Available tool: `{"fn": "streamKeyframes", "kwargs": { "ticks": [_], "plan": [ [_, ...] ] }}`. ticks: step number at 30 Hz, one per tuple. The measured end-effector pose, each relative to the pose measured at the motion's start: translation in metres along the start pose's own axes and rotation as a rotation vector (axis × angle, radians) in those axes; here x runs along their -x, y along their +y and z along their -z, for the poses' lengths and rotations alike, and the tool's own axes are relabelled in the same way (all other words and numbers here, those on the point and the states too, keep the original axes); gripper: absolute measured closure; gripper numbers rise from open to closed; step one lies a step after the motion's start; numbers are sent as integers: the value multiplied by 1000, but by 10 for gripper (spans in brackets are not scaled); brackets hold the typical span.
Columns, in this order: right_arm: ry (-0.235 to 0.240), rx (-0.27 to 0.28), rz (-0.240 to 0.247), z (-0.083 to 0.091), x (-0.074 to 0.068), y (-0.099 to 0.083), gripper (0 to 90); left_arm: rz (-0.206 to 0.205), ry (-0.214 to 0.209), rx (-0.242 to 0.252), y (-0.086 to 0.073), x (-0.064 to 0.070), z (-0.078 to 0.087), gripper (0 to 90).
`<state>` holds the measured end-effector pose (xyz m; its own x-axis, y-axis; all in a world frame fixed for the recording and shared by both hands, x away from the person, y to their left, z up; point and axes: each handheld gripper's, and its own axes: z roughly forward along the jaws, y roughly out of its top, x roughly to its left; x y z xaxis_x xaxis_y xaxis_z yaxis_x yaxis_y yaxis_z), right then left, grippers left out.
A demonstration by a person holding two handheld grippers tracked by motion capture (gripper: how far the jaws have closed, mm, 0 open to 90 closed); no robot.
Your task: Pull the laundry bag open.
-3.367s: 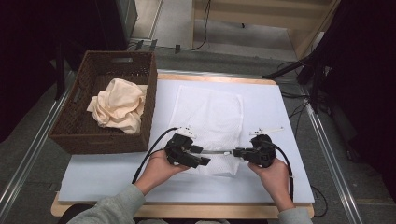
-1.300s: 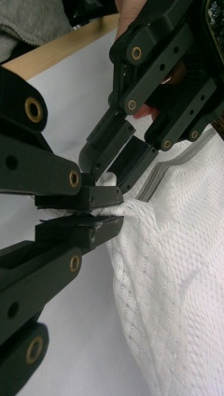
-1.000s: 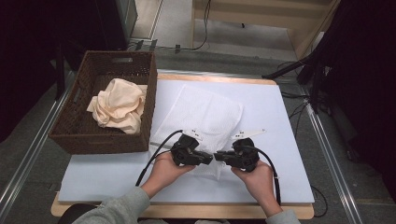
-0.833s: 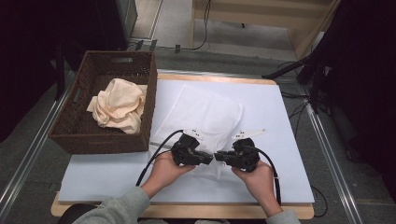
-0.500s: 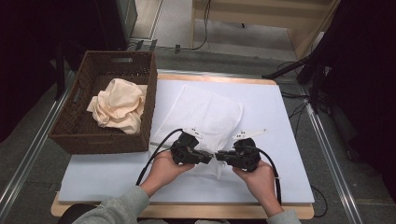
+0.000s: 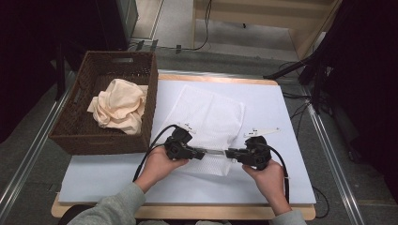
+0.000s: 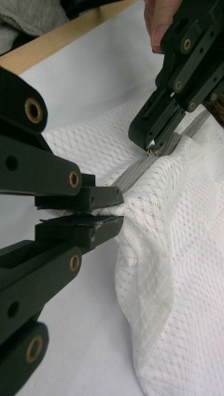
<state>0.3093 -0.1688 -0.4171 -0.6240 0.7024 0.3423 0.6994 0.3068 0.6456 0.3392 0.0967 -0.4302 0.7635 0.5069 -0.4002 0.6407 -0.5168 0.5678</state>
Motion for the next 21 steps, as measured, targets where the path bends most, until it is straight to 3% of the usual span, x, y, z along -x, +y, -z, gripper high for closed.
{"fn": "streamKeyframes", "kwargs": {
  "ticks": [5,8,16,21],
  "plan": [
    [-1,-3,-8,0,4,-1,861,4,-13,4,0,1,0,868],
    [2,-1,-12,0,5,-1,861,30,-45,11,1,-1,1,868],
    [3,-4,-10,0,6,-1,860,8,-18,-1,1,0,1,868],
    [-4,5,-20,4,10,-1,860,-10,25,0,1,-1,4,868]
  ]
}}
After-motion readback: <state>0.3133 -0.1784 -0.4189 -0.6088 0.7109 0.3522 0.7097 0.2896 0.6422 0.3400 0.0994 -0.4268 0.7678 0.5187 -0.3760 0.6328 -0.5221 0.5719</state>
